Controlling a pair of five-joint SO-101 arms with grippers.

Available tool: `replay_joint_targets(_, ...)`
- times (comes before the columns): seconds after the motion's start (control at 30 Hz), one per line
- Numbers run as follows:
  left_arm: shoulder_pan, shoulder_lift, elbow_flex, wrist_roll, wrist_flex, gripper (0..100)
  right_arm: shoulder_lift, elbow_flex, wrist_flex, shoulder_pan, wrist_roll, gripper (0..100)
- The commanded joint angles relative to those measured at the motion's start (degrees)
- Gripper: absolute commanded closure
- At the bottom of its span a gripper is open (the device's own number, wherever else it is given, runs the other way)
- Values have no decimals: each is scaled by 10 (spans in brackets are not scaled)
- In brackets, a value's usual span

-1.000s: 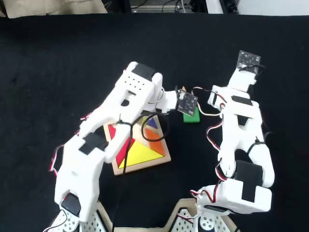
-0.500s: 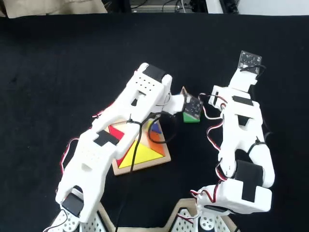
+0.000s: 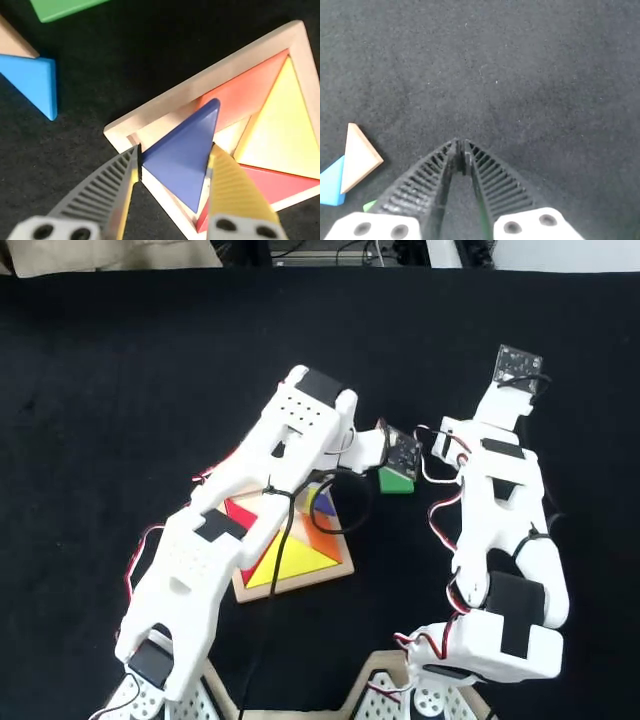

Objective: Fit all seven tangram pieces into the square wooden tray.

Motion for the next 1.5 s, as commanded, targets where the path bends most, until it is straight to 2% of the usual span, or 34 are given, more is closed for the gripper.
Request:
replay_joint_targets(0.0, -1, -8, -31, -4, 2, 794, -4, -46, -9, 7, -1, 986)
replay_joint_targets(0.2, -2, -10, -31, 69, -30, 759, -4, -46, -8, 6, -1, 986)
replay_joint_targets(0.47, -3, -13, -31, 54, -25, 751, -4, -46, -8, 6, -1, 986)
replay_joint_targets(0.63, -8, -14, -30, 16, -1, 755, -4, -46, -8, 6, -1, 986)
replay_joint_targets(0.8, -7, -15, -31, 25, 3, 755, -4, -46, -8, 6, -1, 986)
replay_joint_targets(0.9, 21, -26, -65, 91, 3, 755, -4, -46, -10, 6, -1, 986)
replay_joint_targets(1.0, 44, -33, -123, 207, -5, 787, -5, -46, -10, 13, -1, 986)
replay_joint_targets(1.1, 57, -15, -131, 330, -34, 873, -7, -46, -10, 39, -6, 987)
replay_joint_targets(1.2, 51, 8, -128, 415, -41, 977, -9, -46, -11, 51, -25, 987)
replay_joint_targets(1.37, 42, 62, -137, 537, -54, 971, -9, -48, -11, 58, -39, 987)
replay_joint_targets(1.47, 37, 80, -140, 571, -62, 971, -9, -48, -11, 60, -40, 987)
